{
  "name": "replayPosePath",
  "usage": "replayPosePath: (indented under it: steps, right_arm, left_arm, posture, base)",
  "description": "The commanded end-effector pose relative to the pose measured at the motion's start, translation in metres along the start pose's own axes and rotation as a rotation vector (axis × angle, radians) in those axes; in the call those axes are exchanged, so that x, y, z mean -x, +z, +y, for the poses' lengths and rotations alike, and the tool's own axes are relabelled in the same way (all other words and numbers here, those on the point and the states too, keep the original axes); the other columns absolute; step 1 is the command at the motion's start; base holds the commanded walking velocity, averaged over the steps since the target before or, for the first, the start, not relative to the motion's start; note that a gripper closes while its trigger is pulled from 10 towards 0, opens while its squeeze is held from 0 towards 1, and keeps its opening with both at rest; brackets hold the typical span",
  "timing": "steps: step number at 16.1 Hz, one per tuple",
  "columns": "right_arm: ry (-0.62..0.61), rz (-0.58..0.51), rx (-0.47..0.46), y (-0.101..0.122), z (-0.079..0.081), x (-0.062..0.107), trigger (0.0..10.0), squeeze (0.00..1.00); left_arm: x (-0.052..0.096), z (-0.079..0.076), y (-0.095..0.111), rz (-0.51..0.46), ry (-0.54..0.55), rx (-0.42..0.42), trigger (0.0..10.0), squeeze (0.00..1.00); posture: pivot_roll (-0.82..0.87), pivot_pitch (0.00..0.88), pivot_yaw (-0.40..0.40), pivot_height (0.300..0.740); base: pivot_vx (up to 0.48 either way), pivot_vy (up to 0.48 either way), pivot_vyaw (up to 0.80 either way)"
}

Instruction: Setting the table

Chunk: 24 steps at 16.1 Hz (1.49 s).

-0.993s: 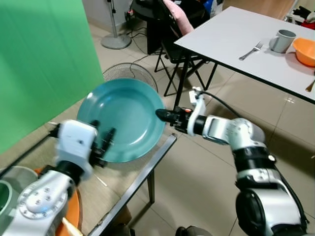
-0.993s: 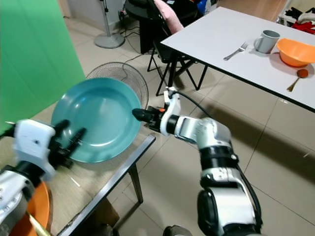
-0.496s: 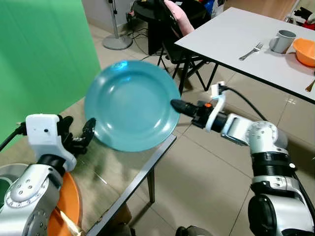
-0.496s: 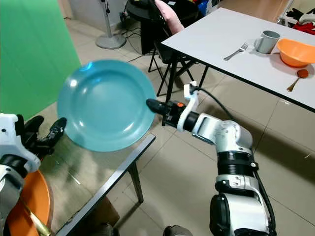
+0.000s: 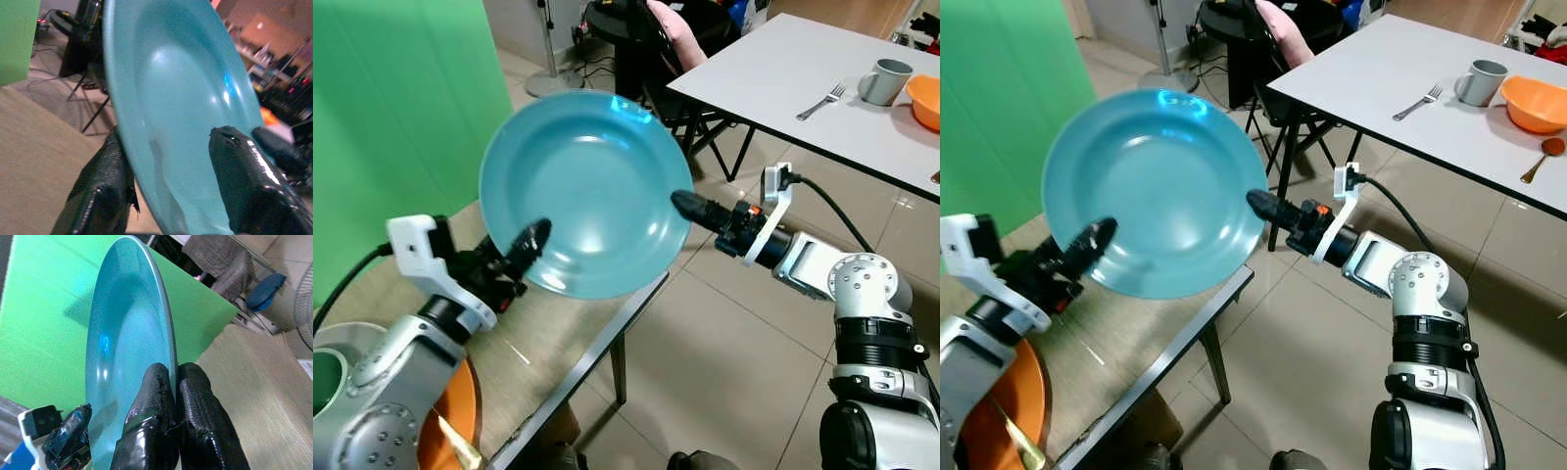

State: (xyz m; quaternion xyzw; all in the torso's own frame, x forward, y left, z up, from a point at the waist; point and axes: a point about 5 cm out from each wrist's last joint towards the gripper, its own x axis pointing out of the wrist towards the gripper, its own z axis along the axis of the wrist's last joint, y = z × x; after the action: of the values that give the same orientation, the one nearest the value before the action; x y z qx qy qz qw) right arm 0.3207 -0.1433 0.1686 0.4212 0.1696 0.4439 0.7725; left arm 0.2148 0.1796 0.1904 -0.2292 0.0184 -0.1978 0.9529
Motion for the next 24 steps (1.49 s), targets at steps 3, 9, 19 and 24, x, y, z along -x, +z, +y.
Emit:
replayPosePath:
  steps: [3,9,19,24]
  right_arm:
    - [0.069,-0.002,0.024,-0.002,0.008,0.001,0.0,0.0]
    - [0.099,-0.01,0.031,-0.002,0.011,0.002,0.0,0.0]
    - [0.119,-0.004,0.112,-0.004,0.016,-0.002,10.0,1.0]
    - [0.14,0.009,0.145,-0.004,0.021,-0.007,10.0,1.0]
  left_arm:
    - [0.0,-0.002,0.004,-0.021,-0.039,0.077,0.0,0.0]
    - [0.001,-0.003,0.002,0.007,-0.058,0.157,0.0,0.0]
    - [-0.004,-0.003,0.013,-0.026,-0.074,0.184,0.0,0.0]
    - [-0.004,-0.011,0.015,-0.023,-0.152,0.203,0.0,0.0]
  posture:
    - [0.01,0.054,0.048,0.74]
    - [0.01,0.053,0.051,0.74]
    - [0.02,0.042,0.058,0.74]
    - [0.02,0.037,0.062,0.74]
  base:
    - [0.0,0.0,0.0]
    - [0.0,0.0,0.0]
    - [0.0,0.0,0.0]
    - [0.0,0.0,0.0]
